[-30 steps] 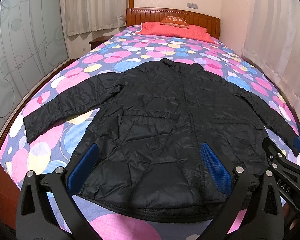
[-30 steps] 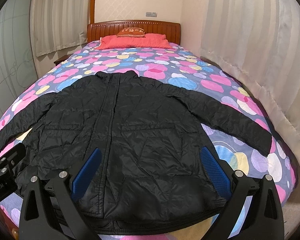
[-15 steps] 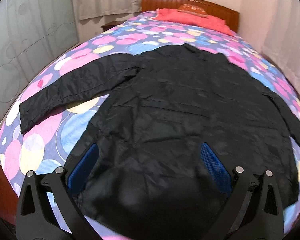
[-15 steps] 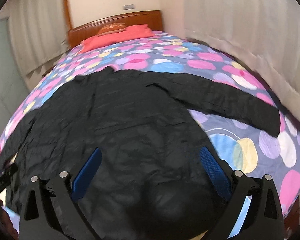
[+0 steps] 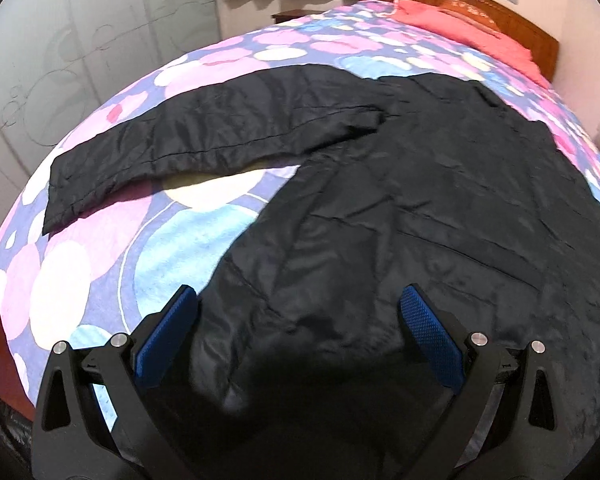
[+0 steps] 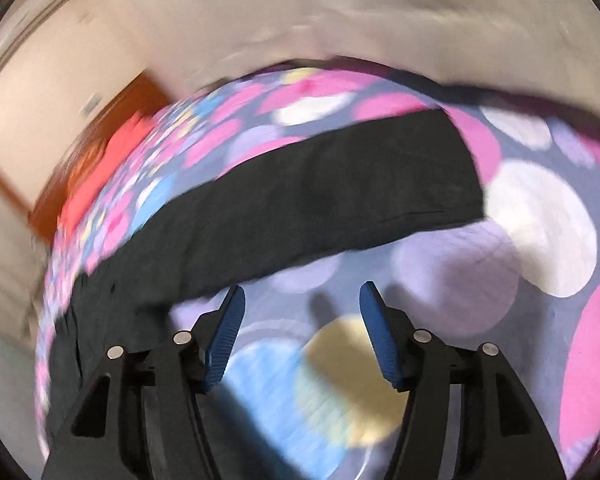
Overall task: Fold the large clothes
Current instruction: 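Grasp the black jacket's sleeve with the right gripper, fold it across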
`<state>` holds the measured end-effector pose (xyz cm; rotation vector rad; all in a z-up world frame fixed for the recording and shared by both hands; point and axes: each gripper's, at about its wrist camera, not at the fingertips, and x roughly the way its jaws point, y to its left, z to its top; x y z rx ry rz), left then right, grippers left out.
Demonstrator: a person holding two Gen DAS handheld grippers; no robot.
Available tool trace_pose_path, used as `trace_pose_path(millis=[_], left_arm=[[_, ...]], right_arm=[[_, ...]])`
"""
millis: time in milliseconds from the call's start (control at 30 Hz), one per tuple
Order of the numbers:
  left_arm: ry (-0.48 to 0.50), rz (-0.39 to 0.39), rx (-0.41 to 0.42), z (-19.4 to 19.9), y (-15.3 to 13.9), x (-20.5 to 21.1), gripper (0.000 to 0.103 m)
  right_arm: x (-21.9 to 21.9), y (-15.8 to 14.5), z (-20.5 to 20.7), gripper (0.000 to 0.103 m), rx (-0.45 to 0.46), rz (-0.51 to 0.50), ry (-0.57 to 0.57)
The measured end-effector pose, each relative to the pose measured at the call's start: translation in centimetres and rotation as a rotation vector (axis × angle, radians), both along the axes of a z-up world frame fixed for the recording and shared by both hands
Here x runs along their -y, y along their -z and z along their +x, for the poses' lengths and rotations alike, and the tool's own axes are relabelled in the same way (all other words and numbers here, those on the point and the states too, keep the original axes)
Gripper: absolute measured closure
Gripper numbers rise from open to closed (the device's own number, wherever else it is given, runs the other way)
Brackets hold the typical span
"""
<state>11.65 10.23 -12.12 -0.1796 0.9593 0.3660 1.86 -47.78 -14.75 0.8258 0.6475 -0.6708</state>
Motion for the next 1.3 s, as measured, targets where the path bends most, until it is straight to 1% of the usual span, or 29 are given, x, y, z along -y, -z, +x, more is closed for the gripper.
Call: trace_pose_path(millis=[67, 167, 233, 367, 500, 533, 567, 633, 667, 700, 767, 933, 1000, 1067, 1133, 1200, 1300], left_arm=[[-0.018, 0.009, -0.008, 0.3, 0.4, -0.3, 0.002], [-0.035, 0.023, -0.024, 0.5, 1.0, -0.5, 0.002], [-0.041, 0.031, -0.029, 0.5, 1.3, -0.6, 0.002], [-0.039, 0.062, -0.037, 0.8, 1.7, -0.1, 0.002], [-0.038, 0.079, -0.043, 0.9, 2.0, 0.2, 0.002], [-0.038, 0.080, -0.042, 1.0, 2.1, 0.2, 0.002], [-0.038, 0.083, -0.043, 1.0, 2.1, 0.2, 0.002], [-0.038, 0.085, -0.044, 1.1, 2.2, 0.3, 0.002], [-0.037, 0.087, -0.044, 1.1, 2.2, 0.3, 0.002], [-0.037, 0.087, -0.044, 1.1, 2.2, 0.3, 0.002], [-0.035, 0.093, -0.041, 1.0, 2.2, 0.3, 0.002], [-0.025, 0.104, -0.038, 0.8, 2.1, 0.3, 0.002], [-0.018, 0.121, -0.026, 0.4, 1.6, 0.4, 0.002], [-0.016, 0.143, -0.012, 0.2, 1.1, 0.1, 0.002], [-0.016, 0.146, -0.005, 0.1, 0.8, -0.3, 0.002], [-0.022, 0.131, -0.008, 0.2, 0.9, -1.2, 0.002], [-0.032, 0.098, -0.014, 0.3, 1.4, -2.2, 0.002]], right_arm=[[2.1, 1.2, -0.7, 0.043, 0.036, 0.062, 0.066], [3.9, 2.3, -1.0, 0.043, 0.062, 0.100, 0.129], [4.4, 2.7, -1.2, 0.043, 0.081, 0.104, 0.155], [4.8, 2.8, -1.4, 0.043, 0.126, 0.078, 0.198], [5.8, 3.1, -1.7, 0.043, 0.181, 0.076, 0.267], [6.0, 3.2, -1.7, 0.048, 0.191, 0.071, 0.287], [6.0, 3.1, -1.9, 0.060, 0.194, 0.068, 0.299], [6.5, 3.5, -2.1, 0.077, 0.219, 0.079, 0.300], [6.6, 3.5, -2.1, 0.082, 0.222, 0.079, 0.299], [6.6, 3.3, -2.1, 0.084, 0.222, 0.069, 0.294], [6.2, 2.2, -1.7, 0.088, 0.215, 0.020, 0.268], [3.3, -2.2, 0.6, 0.088, 0.235, -0.132, 0.148], [1.0, -4.7, 2.6, 0.088, 0.246, -0.202, 0.053], [-1.0, -6.3, 4.4, 0.088, 0.250, -0.244, -0.027], [-3.7, -8.0, 6.8, 0.088, 0.262, -0.265, -0.124], [-6.1, -9.0, 9.1, 0.088, 0.269, -0.284, -0.202], [-10.0, -9.9, 12.7, 0.088, 0.274, -0.289, -0.319]])
